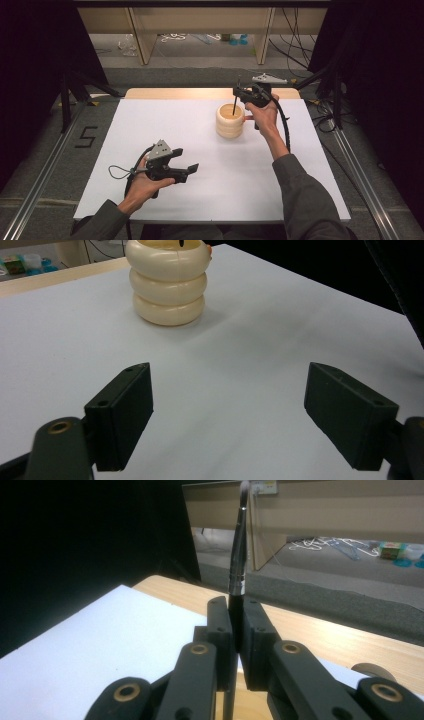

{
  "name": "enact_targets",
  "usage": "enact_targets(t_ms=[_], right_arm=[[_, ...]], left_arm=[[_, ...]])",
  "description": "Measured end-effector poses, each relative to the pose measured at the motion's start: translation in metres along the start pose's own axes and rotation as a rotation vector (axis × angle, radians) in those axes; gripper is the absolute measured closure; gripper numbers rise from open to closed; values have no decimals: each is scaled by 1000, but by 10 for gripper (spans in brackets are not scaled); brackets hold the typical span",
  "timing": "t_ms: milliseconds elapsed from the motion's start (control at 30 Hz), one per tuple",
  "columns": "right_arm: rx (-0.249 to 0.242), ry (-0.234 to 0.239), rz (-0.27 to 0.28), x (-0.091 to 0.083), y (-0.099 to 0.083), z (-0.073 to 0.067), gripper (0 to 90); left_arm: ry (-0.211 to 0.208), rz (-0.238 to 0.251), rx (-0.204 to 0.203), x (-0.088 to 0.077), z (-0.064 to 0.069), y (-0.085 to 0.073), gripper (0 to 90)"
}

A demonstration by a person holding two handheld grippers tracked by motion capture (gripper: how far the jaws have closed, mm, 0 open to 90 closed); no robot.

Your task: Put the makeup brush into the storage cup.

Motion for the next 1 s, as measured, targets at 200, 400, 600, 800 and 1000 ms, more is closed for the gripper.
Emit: enact_targets(t_ms=[200, 400, 600, 800, 1000], right_arm=[[-8, 2, -18, 3, -3, -2, 849], [1, 10, -35, 8, -9, -3, 849], [-3, 16, -51, 11, -12, -5, 849], [-9, 10, -63, 15, -19, -4, 849], [1, 10, -67, 15, -23, -2, 840]], left_arm=[[-15, -1, 7, 0, 0, 0, 191], [-6, -4, -14, 0, 1, 0, 191], [-10, -2, 2, 0, 0, 0, 191], [-4, -3, -2, -1, 0, 0, 191], [-1, -4, -1, 0, 0, 0, 191]])
Point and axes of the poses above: each handheld gripper's, and its own axes: x roughly forward along the jaws, y roughly out of its top, z roughly to its right, the point moved 1 cm from there along x, roughly forward along the jaws, and after that the axes turned 2 degrees about -x, right-handed, at the moved point
